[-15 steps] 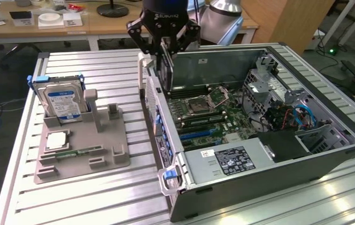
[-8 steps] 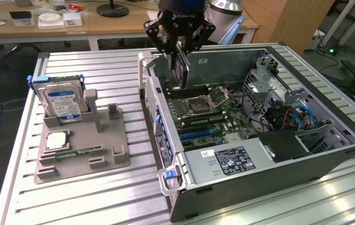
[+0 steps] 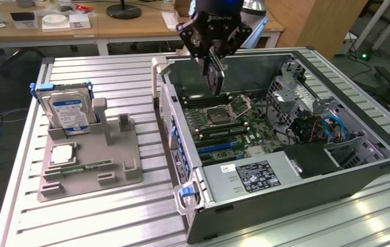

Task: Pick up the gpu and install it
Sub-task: 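Pick up the gpu and move the gpu toward the slot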

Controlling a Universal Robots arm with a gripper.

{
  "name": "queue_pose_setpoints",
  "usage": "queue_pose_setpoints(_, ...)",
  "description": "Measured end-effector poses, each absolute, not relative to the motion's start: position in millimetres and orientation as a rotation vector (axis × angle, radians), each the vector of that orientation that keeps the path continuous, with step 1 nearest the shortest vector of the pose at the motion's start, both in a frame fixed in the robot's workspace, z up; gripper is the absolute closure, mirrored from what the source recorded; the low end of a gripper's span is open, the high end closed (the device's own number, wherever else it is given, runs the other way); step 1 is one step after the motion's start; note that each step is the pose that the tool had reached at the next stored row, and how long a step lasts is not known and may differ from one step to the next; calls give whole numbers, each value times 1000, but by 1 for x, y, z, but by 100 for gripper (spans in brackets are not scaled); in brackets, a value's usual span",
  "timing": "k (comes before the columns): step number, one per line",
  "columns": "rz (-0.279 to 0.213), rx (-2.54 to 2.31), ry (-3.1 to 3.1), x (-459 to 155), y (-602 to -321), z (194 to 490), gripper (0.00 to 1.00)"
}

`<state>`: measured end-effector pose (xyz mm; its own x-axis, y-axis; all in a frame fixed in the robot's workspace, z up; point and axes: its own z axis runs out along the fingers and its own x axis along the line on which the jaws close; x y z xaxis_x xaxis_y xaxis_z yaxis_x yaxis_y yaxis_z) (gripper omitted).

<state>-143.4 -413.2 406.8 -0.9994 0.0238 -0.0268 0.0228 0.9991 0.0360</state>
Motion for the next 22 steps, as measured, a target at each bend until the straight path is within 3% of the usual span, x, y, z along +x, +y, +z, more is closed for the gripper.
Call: queue_pose_setpoints(22,56,36,3114,-76,-413,406,72)
